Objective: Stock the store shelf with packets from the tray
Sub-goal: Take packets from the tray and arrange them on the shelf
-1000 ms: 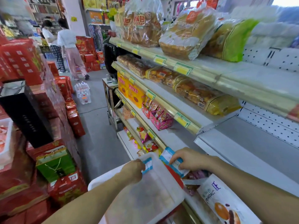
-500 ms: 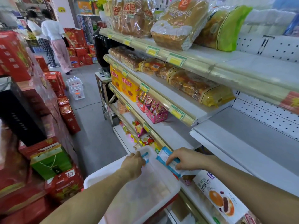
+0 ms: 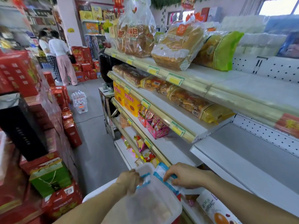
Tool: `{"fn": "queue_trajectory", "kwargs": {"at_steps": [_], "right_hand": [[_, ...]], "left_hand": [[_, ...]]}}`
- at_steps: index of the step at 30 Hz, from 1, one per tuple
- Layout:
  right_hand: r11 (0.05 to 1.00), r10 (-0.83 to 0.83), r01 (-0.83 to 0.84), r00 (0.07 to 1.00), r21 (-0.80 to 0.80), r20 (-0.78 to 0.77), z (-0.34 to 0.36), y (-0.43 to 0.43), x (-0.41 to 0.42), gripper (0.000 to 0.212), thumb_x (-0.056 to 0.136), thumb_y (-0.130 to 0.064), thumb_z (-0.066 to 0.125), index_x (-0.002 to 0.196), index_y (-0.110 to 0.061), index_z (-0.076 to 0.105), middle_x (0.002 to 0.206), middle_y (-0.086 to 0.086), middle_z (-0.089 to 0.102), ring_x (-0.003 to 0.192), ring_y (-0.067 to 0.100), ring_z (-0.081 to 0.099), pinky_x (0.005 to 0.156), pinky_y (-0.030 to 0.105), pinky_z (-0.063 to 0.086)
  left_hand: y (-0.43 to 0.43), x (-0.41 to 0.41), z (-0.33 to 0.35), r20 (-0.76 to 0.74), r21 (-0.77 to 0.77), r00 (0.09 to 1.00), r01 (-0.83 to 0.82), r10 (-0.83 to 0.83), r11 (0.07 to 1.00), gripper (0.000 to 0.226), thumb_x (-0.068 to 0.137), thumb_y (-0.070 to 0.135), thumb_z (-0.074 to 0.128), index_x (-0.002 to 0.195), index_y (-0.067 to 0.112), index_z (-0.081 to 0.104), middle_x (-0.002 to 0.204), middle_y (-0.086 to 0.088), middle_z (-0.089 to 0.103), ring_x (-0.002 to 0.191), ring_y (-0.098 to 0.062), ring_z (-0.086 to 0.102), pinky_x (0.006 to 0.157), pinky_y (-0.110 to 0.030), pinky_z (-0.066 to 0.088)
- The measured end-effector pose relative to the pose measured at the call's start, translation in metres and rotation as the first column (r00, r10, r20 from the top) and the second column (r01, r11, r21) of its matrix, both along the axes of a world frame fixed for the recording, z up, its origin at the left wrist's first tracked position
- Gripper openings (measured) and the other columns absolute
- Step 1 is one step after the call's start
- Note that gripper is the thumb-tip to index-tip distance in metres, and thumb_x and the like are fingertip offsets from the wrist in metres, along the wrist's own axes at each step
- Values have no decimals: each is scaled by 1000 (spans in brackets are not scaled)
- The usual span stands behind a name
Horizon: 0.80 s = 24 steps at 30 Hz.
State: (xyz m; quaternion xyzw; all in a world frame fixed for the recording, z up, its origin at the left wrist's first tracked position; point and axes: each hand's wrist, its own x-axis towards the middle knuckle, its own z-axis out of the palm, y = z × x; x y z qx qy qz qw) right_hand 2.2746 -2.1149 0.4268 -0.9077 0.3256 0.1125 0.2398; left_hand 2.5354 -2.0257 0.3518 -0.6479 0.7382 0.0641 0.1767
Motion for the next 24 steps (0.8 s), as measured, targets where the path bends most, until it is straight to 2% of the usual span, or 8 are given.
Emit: {"fn": "queue_trajectory", "kwargs": {"at_steps": [3, 5, 7, 10, 15, 20, 22, 24], "right_hand": [[999, 26, -26, 1000, -45, -14, 13, -6, 10, 41, 94, -22, 57, 127, -46, 64, 131, -13, 58, 112, 6, 53, 96, 31, 47], [995, 45, -45, 999, -85, -5, 26, -9, 19, 45, 91, -23, 48, 129, -42, 64, 131, -12, 60, 117, 9, 53, 98, 31, 45], [991, 59, -55, 998, -120, 35, 42, -13, 27, 54, 86, -23, 39, 131, -39, 64, 131, -11, 60, 121, 11, 54, 95, 28, 42], [979, 79, -65, 995, -192, 64, 75, -19, 35, 55, 89, -18, 38, 134, -39, 62, 133, -13, 60, 121, 9, 55, 87, 24, 38], [958, 120, -107, 992, -266, 31, 157, -24, 42, 58, 89, -1, 46, 129, -36, 69, 130, -11, 63, 106, 5, 53, 86, 24, 38], [930, 89, -83, 996, -358, 0, 254, -15, 25, 54, 88, -2, 51, 121, -39, 72, 114, -9, 50, 107, 15, 52, 89, 33, 42], [927, 51, -33, 998, -375, 39, 287, -9, 13, 51, 86, 2, 54, 112, -37, 76, 117, -5, 53, 111, 20, 55, 95, 35, 44], [915, 8, 28, 996, -402, 87, 318, -2, -2, 50, 84, 4, 55, 100, -37, 78, 119, -2, 60, 109, 23, 58, 95, 38, 47]], "left_hand": [[-2, 10, 41, -136, -92, 990, -38, 25, 995, 39, 95, 9, 49, 127, 26, 63, 122, -6, 62, 110, -31, 63, 84, -41, 54], [-5, 22, 74, -216, -185, 976, -41, 0, 982, 35, 92, 9, 52, 120, 25, 65, 119, -3, 62, 105, -30, 64, 74, -33, 45], [-10, 36, 114, -240, -252, 970, -31, -31, 967, 34, 89, 9, 52, 115, 26, 65, 118, 0, 62, 102, -27, 63, 70, -30, 38], [-16, 52, 177, -262, -292, 962, 2, -82, 956, 37, 87, 8, 50, 115, 27, 66, 116, 3, 63, 100, -20, 62, 75, -29, 43], [-31, 58, 276, -307, -284, 938, 71, -161, 956, 42, 93, 7, 54, 118, 37, 67, 109, 20, 59, 98, -7, 57, 85, -30, 46], [-47, 33, 361, -303, -276, 917, 177, -260, 945, 48, 91, 4, 53, 110, 44, 71, 118, 10, 66, 102, -20, 63, 92, -44, 52], [-52, 18, 391, -303, -282, 907, 208, -293, 937, 47, 89, 5, 54, 106, 46, 71, 112, 0, 68, 94, -28, 63, 86, -51, 53], [-57, 1, 415, -318, -304, 883, 251, -346, 919, 44, 87, 8, 56, 104, 45, 73, 104, -7, 68, 84, -30, 60, 78, -46, 50]]}}
